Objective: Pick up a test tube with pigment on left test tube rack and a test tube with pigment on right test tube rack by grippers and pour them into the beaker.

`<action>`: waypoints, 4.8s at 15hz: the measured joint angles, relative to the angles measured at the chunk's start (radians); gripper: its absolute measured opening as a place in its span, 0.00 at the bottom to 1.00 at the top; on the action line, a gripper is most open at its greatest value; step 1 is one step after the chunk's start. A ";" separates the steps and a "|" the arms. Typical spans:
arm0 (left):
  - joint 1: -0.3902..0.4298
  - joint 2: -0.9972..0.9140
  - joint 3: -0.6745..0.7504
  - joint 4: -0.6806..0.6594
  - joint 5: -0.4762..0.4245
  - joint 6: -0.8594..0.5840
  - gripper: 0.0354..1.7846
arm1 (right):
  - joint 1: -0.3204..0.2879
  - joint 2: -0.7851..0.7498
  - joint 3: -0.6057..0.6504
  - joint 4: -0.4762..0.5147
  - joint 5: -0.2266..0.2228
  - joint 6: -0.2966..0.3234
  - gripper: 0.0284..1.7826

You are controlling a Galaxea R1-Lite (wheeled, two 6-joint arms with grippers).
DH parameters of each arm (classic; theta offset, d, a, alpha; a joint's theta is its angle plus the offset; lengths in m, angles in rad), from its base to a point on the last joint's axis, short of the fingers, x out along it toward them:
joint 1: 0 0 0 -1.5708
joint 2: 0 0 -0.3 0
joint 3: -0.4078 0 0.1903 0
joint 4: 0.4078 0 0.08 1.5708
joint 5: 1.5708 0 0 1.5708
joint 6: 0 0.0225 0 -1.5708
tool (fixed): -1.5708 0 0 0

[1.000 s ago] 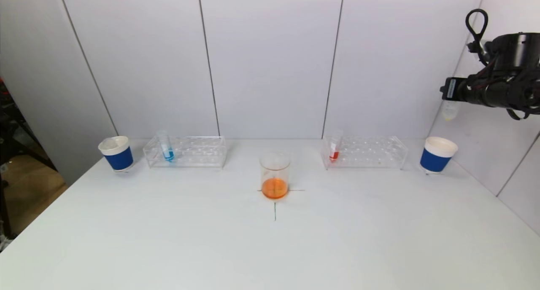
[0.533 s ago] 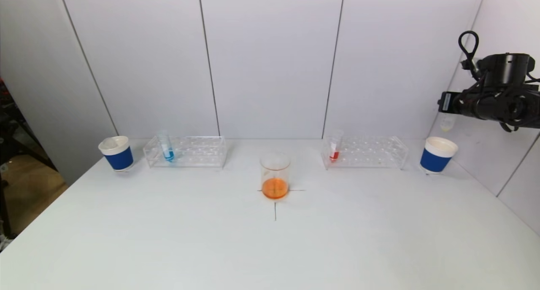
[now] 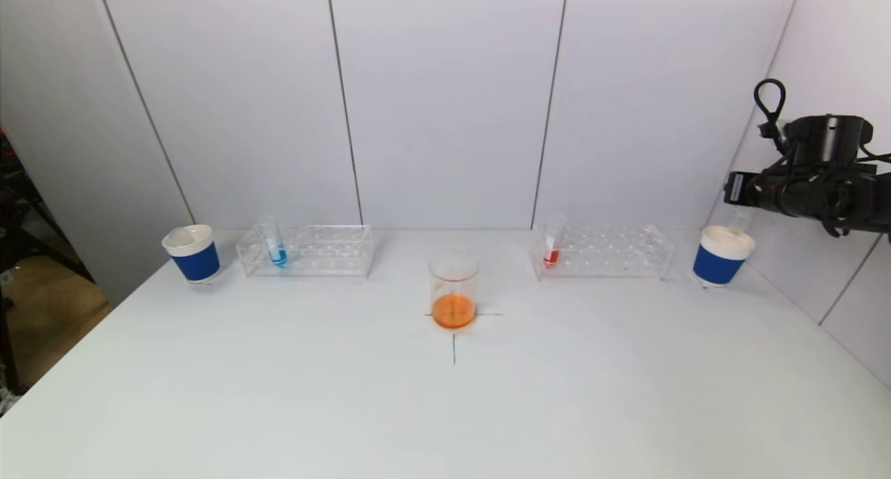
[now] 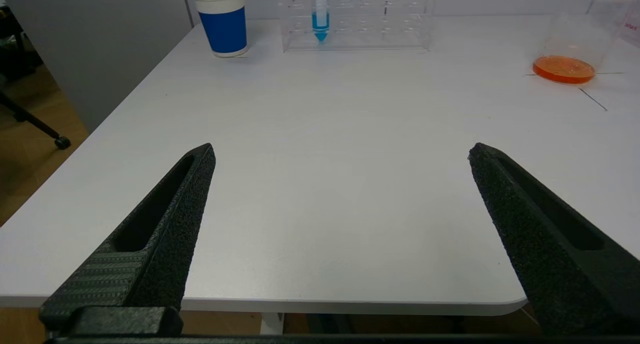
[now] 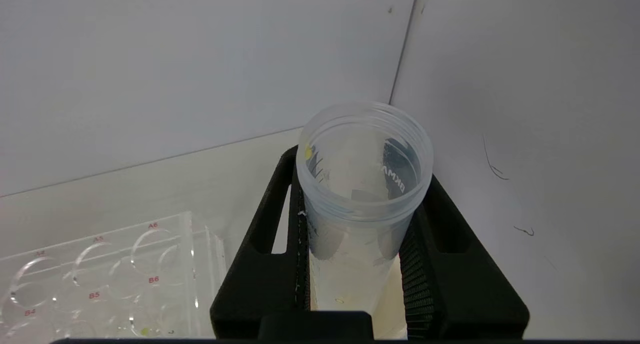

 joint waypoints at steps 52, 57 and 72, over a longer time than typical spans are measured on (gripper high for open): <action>0.000 0.000 0.000 0.000 0.000 0.000 0.99 | 0.207 -0.476 0.638 -0.253 -0.077 -0.003 1.00; 0.000 0.000 0.000 0.000 0.000 0.000 0.99 | 0.236 -0.787 0.881 -0.253 -0.079 -0.002 1.00; 0.000 0.000 0.000 0.000 0.000 0.000 0.99 | 0.245 -1.889 1.416 0.088 -0.008 -0.017 1.00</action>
